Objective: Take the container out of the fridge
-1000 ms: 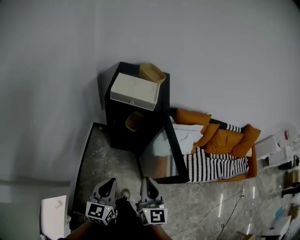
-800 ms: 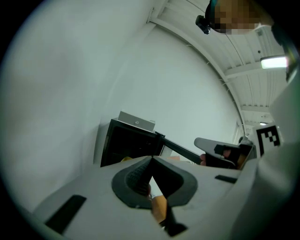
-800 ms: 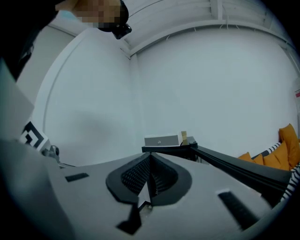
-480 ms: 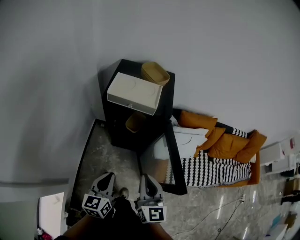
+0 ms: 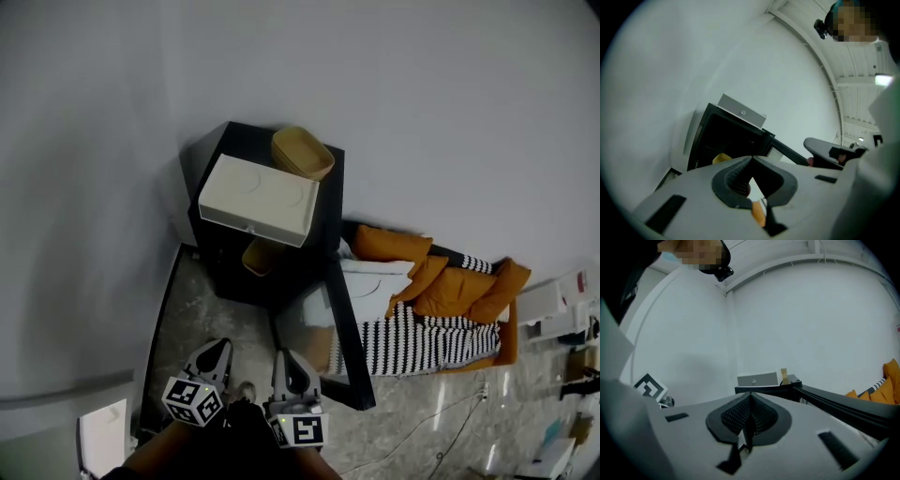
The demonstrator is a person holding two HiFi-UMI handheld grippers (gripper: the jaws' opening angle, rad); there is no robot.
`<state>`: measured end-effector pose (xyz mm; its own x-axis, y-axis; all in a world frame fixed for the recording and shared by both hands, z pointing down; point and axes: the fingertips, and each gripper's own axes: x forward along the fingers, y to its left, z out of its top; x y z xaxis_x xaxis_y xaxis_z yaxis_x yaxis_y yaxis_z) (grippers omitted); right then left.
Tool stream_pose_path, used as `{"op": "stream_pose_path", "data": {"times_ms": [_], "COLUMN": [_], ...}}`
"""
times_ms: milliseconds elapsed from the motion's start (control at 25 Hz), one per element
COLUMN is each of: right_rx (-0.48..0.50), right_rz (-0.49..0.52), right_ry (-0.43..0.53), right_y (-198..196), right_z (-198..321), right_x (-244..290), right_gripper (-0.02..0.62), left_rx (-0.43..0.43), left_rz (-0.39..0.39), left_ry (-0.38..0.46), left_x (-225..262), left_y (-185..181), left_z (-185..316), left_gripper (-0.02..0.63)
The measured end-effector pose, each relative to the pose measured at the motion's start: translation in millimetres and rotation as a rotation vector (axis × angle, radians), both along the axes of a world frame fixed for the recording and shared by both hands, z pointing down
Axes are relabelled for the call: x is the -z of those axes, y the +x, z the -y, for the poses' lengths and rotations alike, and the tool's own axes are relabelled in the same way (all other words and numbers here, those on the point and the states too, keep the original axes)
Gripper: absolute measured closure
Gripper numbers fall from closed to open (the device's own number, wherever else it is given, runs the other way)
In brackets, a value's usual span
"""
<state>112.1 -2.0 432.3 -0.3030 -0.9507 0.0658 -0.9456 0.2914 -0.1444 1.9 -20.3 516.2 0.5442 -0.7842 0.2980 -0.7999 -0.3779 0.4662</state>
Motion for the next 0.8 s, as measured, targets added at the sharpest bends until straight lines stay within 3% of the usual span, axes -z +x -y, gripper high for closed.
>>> {"op": "stream_pose_path", "data": {"times_ms": [440,640,800], "right_rx": [-0.041,-0.046,-0.058], "right_rz": [0.001,0.003,0.001], "right_ry": [-0.02,-0.028,-0.047], "right_y": [-10.1,-17.8,-22.4], "right_z": [70.2,91.6,102.2], "right_x": [-25.0,-41.5,-57.1], "right_gripper": [0.595,0.595,0.595], "left_rx": [-0.043,-0.017,-0.014], "left_rz": [-0.127,-0.168,-0.25], "left_ry": [-0.074,-0.113,-0.167], "left_x": [-45.2,-79.2,-107.9], "left_y": [2.4,-3.9,-2.6], "left_z": [84.0,109.1,123.1], "left_gripper": [0.603,0.603,0.603]}}
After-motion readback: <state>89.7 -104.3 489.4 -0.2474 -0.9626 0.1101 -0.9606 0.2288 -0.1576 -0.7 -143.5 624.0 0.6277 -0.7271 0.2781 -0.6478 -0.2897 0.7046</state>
